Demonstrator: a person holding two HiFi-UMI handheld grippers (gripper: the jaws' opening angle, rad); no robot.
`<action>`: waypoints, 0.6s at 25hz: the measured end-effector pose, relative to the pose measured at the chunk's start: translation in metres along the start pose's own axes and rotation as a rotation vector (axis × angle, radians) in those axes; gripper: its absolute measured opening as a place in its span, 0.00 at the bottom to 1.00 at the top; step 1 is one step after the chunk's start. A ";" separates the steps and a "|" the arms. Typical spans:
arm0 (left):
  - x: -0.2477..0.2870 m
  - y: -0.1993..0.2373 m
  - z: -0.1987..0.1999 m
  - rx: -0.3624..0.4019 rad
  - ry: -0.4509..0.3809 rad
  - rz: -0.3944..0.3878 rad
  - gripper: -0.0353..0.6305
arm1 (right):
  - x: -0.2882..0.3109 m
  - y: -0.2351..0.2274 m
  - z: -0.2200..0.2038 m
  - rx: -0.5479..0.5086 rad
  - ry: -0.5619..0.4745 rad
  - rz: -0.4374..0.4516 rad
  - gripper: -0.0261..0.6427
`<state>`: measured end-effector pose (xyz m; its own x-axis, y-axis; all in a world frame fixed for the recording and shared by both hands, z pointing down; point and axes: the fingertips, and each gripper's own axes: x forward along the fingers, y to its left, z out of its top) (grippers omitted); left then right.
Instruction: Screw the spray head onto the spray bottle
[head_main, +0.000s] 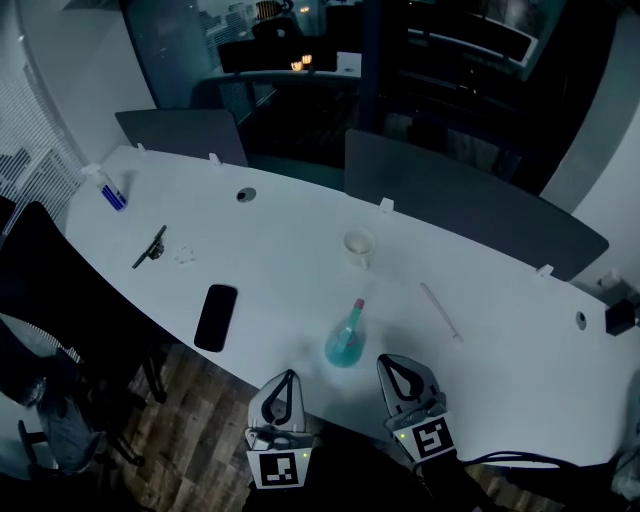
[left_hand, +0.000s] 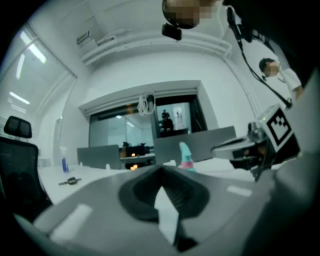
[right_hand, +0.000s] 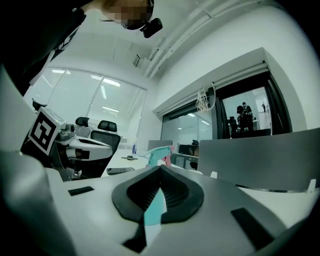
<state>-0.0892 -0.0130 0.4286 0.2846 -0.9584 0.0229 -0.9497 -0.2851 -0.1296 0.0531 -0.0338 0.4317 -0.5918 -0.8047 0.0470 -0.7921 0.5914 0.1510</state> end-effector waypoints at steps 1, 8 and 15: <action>-0.007 0.005 -0.001 0.005 0.005 0.006 0.06 | -0.003 0.005 0.003 0.004 -0.005 -0.008 0.05; -0.069 0.021 -0.006 -0.040 -0.005 -0.023 0.06 | -0.041 0.052 0.015 0.005 0.006 -0.089 0.05; -0.136 0.019 0.002 -0.024 -0.030 -0.098 0.06 | -0.091 0.112 0.027 0.014 -0.003 -0.173 0.05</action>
<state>-0.1460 0.1119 0.4207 0.3801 -0.9249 0.0041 -0.9197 -0.3784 -0.1044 0.0140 0.1068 0.4176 -0.4466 -0.8946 0.0187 -0.8843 0.4444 0.1432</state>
